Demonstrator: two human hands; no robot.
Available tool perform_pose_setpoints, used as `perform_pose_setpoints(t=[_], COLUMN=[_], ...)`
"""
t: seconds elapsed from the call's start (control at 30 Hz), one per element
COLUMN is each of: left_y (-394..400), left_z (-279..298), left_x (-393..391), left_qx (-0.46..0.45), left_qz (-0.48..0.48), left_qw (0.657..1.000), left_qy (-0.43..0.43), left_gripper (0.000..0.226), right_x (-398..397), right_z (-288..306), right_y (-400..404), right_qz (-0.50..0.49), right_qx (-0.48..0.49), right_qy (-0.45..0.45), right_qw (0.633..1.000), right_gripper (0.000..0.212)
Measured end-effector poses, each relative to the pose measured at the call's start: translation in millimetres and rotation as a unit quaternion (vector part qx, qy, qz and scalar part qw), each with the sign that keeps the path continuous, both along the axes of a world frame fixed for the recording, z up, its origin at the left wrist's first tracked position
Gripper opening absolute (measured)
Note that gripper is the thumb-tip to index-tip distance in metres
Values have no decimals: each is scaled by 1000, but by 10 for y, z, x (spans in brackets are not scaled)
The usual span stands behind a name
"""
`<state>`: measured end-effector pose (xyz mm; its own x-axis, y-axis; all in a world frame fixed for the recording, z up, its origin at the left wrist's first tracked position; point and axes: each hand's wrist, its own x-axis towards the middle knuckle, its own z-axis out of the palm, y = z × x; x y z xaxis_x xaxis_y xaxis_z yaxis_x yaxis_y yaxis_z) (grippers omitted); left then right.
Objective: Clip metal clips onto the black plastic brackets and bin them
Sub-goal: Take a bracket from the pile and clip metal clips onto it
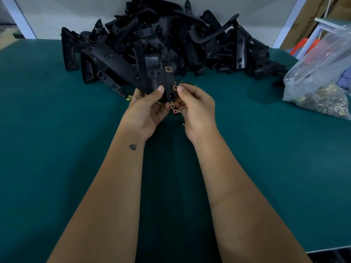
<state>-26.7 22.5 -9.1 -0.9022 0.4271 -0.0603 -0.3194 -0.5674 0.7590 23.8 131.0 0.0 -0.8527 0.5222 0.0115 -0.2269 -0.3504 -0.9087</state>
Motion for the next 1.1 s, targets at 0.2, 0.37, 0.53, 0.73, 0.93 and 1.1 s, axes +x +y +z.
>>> perform_pose_setpoints(t=[0.2, 0.37, 0.53, 0.73, 0.93, 1.1], left_y=[-9, -9, 8, 10, 34, 30], left_z=[-14, -41, -42, -44, -44, -46], left_x=[-1, -12, -22, -22, -12, -23], left_qx=[21, 11, -4, -6, -3, -3], left_qz=[6, 7, 12, 21, 29, 29], left_qw=[999, 1000, 1000, 999, 999, 999], left_qy=[-32, -23, -22, -28, -25, -32], left_gripper=[24, 8, 15, 20, 14, 15], right_x=[8, 3, -3, 5, -7, 0], right_z=[27, -15, -18, -23, -34, -29], right_y=[-11, -33, -22, -32, -56, -46], right_qz=[21, 1, -9, -22, -49, -46], right_qx=[6, 118, 146, 180, 216, 223], right_qy=[27, -11, -8, 0, -17, -20], right_qw=[999, 993, 989, 983, 975, 974], right_gripper=[15, 35, 31, 26, 19, 18])
